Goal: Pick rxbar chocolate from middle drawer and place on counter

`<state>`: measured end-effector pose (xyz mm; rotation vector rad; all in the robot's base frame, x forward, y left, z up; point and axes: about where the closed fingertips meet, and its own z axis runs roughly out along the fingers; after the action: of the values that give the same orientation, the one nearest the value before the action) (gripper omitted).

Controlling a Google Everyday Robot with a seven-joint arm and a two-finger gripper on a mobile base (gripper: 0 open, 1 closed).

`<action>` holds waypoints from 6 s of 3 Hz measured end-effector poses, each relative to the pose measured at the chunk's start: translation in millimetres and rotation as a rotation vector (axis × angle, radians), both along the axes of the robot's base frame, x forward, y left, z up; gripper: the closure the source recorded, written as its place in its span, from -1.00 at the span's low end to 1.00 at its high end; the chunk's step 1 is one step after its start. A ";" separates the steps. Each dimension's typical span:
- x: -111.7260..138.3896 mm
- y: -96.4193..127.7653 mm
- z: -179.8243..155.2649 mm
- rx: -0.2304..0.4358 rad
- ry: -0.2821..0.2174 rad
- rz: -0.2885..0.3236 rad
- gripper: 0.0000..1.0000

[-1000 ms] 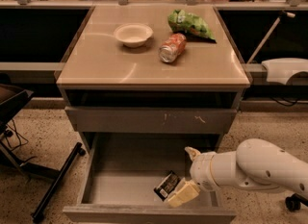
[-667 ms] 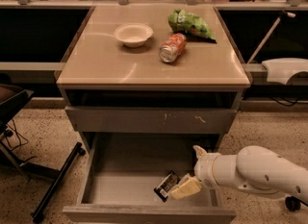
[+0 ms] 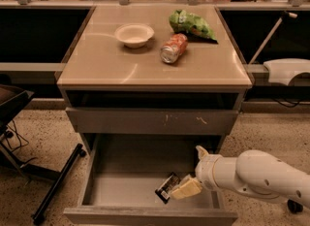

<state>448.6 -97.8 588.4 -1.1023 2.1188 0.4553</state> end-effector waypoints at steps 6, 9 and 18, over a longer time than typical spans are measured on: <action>14.5 8.5 -193.1 -0.133 0.177 -0.194 -1.00; 11.9 64.0 -207.4 -0.052 0.247 -0.099 -1.00; 27.3 -6.0 -230.2 -0.050 0.228 -0.330 -1.00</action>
Offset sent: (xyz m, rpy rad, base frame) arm 0.0336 -0.0161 -0.1395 -0.0825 0.1059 -0.2239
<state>475.9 -103.8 358.2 -0.7317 2.4675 0.3862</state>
